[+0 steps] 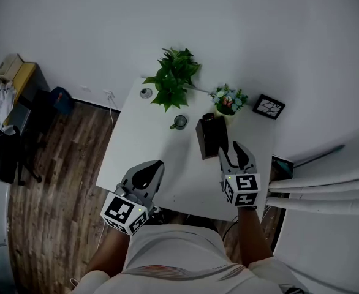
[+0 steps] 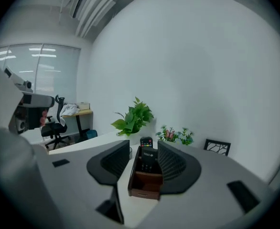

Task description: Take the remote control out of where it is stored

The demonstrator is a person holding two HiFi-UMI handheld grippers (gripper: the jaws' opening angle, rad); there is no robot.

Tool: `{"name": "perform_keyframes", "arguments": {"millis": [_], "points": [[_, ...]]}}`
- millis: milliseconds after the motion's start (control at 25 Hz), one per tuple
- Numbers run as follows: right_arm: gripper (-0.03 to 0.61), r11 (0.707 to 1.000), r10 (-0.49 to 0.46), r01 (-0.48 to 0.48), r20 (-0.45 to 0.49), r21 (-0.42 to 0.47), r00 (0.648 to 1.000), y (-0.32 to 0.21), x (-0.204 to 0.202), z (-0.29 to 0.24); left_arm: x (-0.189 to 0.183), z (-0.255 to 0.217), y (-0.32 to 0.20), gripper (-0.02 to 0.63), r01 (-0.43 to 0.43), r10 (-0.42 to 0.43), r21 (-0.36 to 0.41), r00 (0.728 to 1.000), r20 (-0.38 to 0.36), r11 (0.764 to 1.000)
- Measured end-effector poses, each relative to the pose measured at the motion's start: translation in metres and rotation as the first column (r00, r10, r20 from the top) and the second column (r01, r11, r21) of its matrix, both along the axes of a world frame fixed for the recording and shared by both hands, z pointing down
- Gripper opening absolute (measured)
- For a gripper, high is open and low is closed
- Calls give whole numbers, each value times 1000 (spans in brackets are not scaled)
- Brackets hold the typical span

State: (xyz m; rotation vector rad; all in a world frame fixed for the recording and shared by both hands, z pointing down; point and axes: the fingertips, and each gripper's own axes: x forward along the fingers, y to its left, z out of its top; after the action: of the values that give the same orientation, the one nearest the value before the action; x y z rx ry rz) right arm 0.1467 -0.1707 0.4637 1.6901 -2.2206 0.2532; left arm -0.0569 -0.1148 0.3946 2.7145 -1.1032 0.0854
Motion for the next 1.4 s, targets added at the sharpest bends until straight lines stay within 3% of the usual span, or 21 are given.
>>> {"name": "perform_keyframes", "arguments": {"millis": [600,1040,1400], "points": [[198,986,157,-158,-27,-53,987,-71,2,82,-38,20,3,8,121,-119,-61,992,40,991],[190,973,220,-218,23,-73,975,-83,1,99,-51,29,9,8,160,-156,-84,986,57,984],[187,984,163,-169,89,64,983,-76,-1,47,-45,26,13,8,137,-133,-81,990,53,987]]}}
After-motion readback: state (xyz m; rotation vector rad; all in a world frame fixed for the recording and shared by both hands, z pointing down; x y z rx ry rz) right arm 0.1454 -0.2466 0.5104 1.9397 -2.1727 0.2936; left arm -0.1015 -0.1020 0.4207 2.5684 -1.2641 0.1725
